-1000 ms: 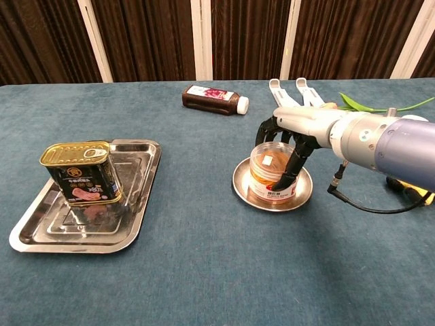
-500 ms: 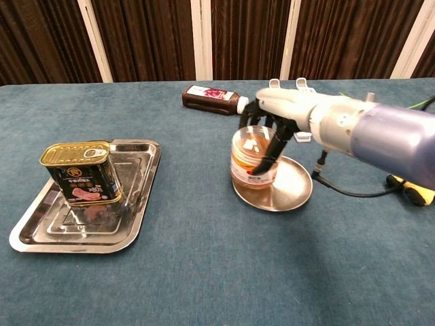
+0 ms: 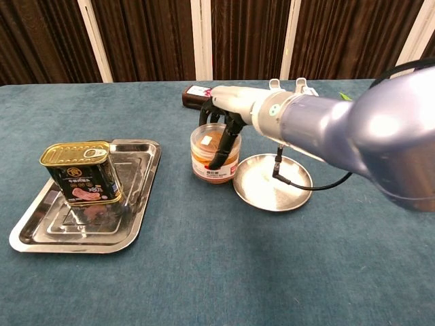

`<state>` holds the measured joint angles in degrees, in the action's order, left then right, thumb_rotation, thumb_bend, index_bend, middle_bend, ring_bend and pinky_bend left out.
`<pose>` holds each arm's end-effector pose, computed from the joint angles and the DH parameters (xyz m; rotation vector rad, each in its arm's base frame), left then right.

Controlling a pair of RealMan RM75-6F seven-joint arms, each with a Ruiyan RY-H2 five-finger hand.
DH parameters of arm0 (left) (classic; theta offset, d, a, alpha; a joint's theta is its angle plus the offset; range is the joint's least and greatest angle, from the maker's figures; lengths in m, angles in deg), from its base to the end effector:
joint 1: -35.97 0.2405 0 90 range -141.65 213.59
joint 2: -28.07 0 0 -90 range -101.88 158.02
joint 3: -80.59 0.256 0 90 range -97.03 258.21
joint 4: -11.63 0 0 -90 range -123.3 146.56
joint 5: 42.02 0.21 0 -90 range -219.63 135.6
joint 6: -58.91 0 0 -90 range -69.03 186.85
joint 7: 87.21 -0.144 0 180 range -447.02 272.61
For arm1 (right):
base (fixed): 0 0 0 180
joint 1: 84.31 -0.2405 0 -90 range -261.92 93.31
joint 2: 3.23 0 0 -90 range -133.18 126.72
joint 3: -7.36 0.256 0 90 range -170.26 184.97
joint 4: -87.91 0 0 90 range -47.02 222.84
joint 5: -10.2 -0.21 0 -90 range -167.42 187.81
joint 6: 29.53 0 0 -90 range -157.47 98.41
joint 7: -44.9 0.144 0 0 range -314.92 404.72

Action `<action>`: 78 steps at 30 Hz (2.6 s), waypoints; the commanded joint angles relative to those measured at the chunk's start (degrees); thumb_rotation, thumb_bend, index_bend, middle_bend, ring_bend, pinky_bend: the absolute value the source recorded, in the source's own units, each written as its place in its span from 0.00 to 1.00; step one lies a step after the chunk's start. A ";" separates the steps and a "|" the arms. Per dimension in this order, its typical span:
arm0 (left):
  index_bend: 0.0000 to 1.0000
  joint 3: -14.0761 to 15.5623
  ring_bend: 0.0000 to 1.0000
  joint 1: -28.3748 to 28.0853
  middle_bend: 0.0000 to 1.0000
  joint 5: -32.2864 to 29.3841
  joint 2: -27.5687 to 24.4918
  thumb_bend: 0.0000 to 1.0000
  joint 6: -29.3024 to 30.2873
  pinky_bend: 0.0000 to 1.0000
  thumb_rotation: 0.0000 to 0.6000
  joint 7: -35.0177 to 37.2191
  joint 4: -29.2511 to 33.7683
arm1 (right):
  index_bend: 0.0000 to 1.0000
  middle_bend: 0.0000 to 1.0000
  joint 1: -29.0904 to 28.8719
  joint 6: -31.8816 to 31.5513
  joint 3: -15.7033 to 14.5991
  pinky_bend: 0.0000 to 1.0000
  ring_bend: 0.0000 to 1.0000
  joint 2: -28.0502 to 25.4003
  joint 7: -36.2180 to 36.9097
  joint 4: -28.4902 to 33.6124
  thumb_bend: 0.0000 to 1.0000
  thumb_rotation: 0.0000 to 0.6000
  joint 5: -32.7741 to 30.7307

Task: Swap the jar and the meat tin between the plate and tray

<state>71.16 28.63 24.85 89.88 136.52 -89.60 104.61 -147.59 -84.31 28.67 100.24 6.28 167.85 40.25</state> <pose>-0.3423 0.2130 0.1886 -1.1412 -0.9962 -0.7559 -0.0171 -0.3748 -0.0789 1.8379 -1.1316 0.8993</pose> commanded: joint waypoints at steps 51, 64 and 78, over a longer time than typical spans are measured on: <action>0.17 2.41 0.00 -0.51 0.00 7.21 -2.32 0.09 -2.50 0.11 1.00 8.05 0.50 | 0.00 0.00 28.71 -27.91 -28.51 0.00 0.00 -32.47 12.73 30.20 0.00 1.00 29.31; 0.15 3.49 0.00 -1.97 0.01 14.41 1.29 0.06 -0.47 0.11 1.00 11.48 -3.09 | 0.00 0.00 43.74 -36.60 -33.27 0.00 0.00 -31.42 26.89 14.10 0.00 1.00 43.13; 0.15 0.86 0.00 -12.73 0.05 12.17 12.08 0.04 -11.10 0.15 1.00 -0.35 -4.12 | 0.00 0.00 48.15 -36.18 -28.69 0.00 0.00 -32.97 31.59 11.13 0.00 1.00 46.75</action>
<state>73.19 18.32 38.70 99.05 127.44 -86.06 100.56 -99.61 -120.68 -0.22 67.38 37.77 178.94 86.86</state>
